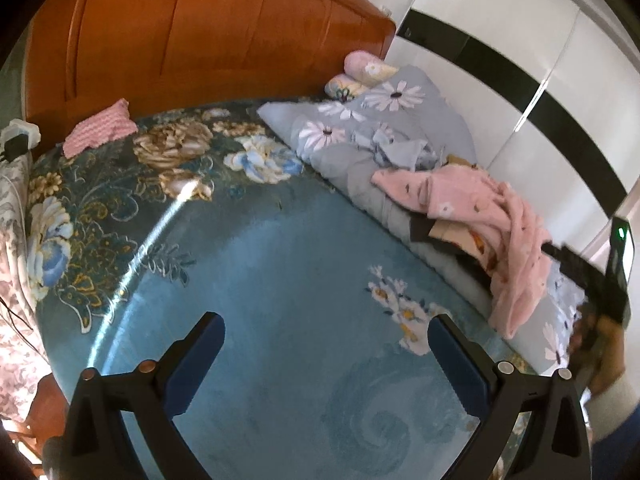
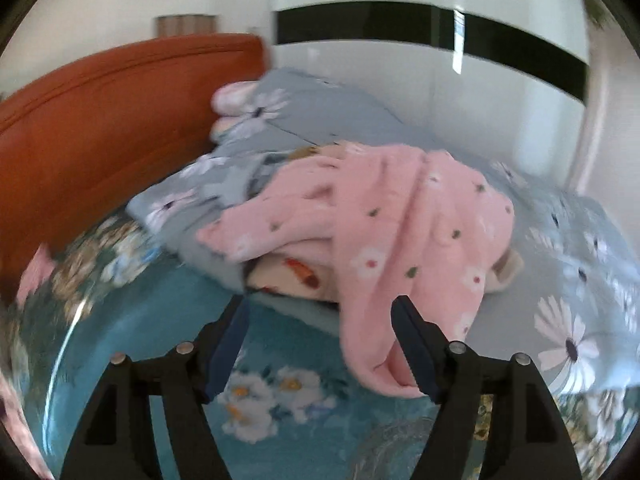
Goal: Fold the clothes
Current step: 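Reach the right tool to the pink fleece garment on the pile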
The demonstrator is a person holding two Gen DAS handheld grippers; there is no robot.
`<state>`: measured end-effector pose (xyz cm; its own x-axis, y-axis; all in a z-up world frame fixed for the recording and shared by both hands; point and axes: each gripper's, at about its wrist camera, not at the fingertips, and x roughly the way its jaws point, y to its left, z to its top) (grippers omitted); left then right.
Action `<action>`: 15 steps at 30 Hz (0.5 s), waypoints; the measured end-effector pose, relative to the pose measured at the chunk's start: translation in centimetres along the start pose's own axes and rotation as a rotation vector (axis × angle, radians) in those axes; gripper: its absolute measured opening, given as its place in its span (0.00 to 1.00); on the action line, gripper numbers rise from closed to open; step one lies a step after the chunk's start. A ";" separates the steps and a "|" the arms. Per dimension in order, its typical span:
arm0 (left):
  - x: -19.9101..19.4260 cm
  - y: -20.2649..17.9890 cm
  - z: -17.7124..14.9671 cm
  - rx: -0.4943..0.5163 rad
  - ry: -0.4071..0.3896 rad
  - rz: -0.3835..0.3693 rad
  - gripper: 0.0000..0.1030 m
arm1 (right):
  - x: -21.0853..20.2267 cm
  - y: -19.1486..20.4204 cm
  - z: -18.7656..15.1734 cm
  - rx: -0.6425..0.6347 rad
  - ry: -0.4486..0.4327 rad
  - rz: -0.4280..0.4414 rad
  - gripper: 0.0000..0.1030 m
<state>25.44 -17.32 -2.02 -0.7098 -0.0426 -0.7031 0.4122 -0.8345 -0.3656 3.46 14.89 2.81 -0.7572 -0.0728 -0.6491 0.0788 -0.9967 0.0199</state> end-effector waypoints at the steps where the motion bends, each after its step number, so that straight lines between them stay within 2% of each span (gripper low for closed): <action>1: 0.4 0.0 0.0 -0.002 0.009 0.006 1.00 | 0.9 -0.2 0.4 0.022 0.013 -0.009 0.72; 6: 2.0 0.7 0.3 -0.042 0.034 0.029 1.00 | 6.6 1.2 2.8 0.032 0.085 -0.051 0.72; 7: 2.1 0.8 0.3 -0.047 0.036 0.031 1.00 | 7.8 1.5 3.2 0.022 0.099 -0.079 0.72; 9: 2.4 1.1 0.4 -0.060 0.043 0.035 1.00 | 9.7 2.1 3.8 -0.032 0.113 -0.202 0.72; 11: 2.7 1.5 0.5 -0.073 0.050 0.038 1.00 | 11.1 1.5 4.1 -0.052 0.144 -0.331 0.57; 12: 2.8 1.7 0.6 -0.079 0.051 0.039 1.00 | 11.6 1.0 4.3 -0.043 0.163 -0.378 0.38; 13: 2.9 1.8 0.6 -0.085 0.052 0.040 1.00 | 11.5 0.0 4.4 -0.001 0.174 -0.378 0.14; 14: 2.9 2.0 0.7 -0.092 0.053 0.042 1.00 | 11.1 -1.3 4.6 0.053 0.176 -0.381 0.04; 15: 2.9 2.1 0.7 -0.098 0.052 0.040 1.00 | 10.4 -2.8 4.7 0.102 0.168 -0.393 0.03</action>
<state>23.87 -19.60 -4.46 -0.6624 -0.0440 -0.7479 0.4951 -0.7749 -0.3929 -7.65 16.77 -0.42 -0.5998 0.3115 -0.7370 -0.2655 -0.9464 -0.1840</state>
